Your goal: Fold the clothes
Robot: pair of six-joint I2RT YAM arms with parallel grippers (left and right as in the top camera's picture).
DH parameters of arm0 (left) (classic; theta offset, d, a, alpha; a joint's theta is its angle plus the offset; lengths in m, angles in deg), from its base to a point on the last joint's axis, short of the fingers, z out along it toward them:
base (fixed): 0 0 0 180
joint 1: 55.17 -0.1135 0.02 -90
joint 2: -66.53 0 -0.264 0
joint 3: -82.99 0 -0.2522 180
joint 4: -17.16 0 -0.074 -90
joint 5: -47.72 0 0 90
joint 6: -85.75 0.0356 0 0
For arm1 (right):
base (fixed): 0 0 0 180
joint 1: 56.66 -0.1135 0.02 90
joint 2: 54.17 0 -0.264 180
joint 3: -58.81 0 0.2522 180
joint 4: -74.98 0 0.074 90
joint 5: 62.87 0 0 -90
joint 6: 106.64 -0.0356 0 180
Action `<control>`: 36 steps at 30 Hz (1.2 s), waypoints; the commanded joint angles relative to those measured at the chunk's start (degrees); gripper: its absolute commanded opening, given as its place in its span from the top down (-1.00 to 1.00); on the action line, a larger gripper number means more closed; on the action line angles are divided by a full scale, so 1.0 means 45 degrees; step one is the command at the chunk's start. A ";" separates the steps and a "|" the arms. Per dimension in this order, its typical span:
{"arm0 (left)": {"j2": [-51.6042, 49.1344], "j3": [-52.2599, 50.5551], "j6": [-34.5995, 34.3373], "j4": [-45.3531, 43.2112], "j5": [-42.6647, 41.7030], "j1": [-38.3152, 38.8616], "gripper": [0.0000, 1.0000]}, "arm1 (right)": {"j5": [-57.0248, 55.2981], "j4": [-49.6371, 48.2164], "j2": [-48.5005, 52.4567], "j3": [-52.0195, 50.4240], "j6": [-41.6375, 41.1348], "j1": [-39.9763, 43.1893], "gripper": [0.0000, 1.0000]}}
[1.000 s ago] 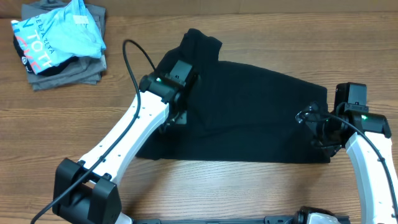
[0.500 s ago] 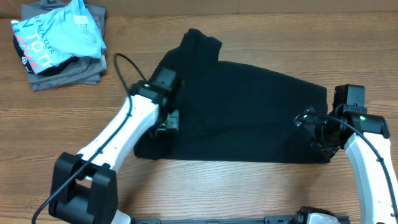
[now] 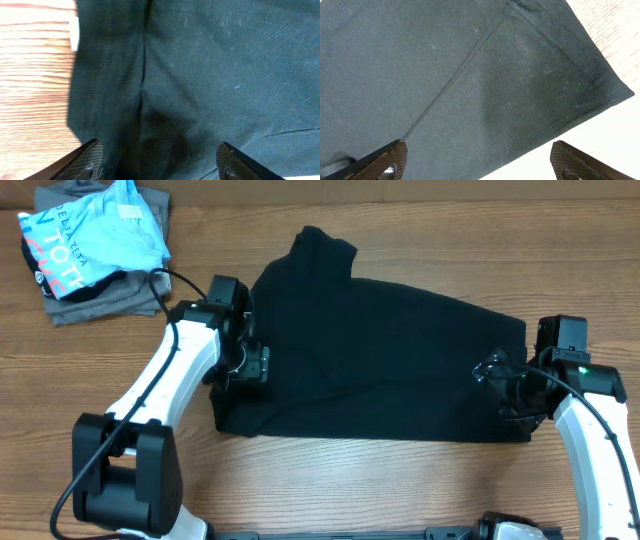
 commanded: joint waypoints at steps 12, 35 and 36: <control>-0.1719 -0.0029 0.0777 -0.0146 -0.1379 -0.0024 -0.21 | 0.0083 -0.0296 0.0019 -0.0073 0.0102 0.0092 -0.91; -0.1724 0.0345 0.1564 -0.2273 -0.1360 -0.0029 0.92 | 0.0073 -0.0355 0.0019 -0.0073 0.0102 0.0092 -0.91; -0.1719 0.0432 0.1564 -0.2370 -0.1258 -0.0029 0.92 | 0.0073 -0.0355 0.0019 -0.0073 0.0102 0.0092 -0.91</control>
